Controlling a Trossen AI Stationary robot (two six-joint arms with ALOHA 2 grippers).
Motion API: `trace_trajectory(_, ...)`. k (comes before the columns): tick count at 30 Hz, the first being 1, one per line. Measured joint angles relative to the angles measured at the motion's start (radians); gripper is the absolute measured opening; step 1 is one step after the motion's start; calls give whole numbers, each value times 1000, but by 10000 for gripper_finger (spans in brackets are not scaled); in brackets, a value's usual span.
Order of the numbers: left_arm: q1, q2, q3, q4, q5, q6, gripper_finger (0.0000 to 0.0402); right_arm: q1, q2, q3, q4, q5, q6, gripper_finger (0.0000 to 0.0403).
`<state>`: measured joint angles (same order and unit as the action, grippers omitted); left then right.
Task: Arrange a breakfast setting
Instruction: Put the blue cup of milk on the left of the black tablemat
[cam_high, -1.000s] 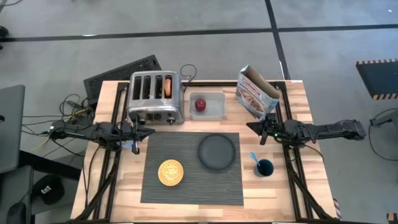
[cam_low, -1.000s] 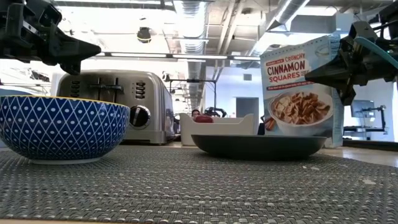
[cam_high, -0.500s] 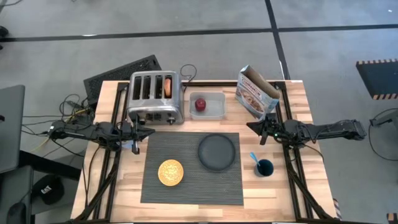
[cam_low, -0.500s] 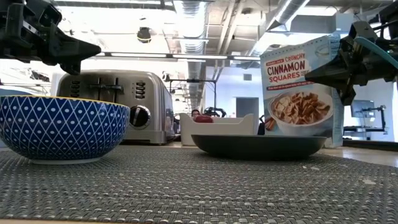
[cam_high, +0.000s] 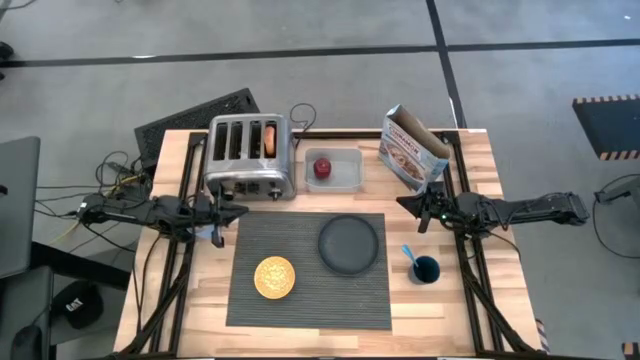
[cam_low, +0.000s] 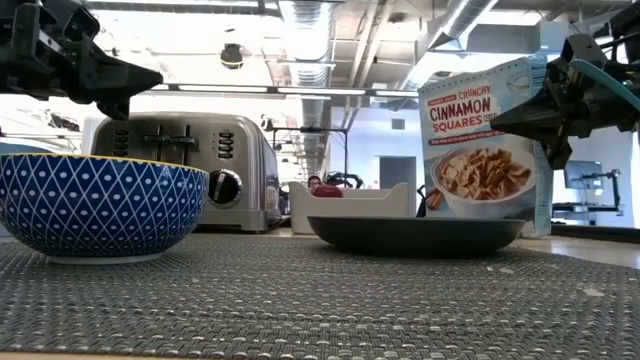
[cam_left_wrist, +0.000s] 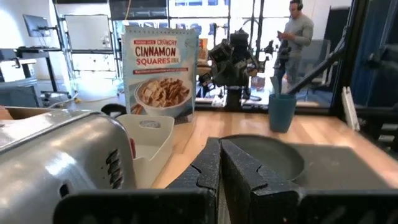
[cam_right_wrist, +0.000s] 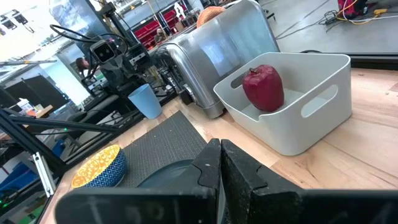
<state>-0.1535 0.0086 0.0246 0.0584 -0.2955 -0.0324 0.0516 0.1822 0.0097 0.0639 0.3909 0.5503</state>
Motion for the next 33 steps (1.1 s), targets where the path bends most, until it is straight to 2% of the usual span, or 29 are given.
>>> trace_trajectory(9, 0, 48, 0, 234, 52, -62, 0, 0, 0, 0, 0, 0, 0, 40)
trace_trajectory(14, 0, 185, 0, 386, 42, -58, 0, 0, 0, 0, 0, 0, 0, 40)
trace_trajectory(21, 0, 406, 0, 563, -46, -58, 0, 0, 0, 0, 0, 0, 0, 40)
trace_trajectory(26, 0, 560, 66, 580, -59, -50, 0, 0, 0, 0, 0, 0, 0, 40)
trace_trajectory(33, -1, 776, 238, 523, -57, 0, 0, 0, 0, 0, 0, 0, 0, 40)
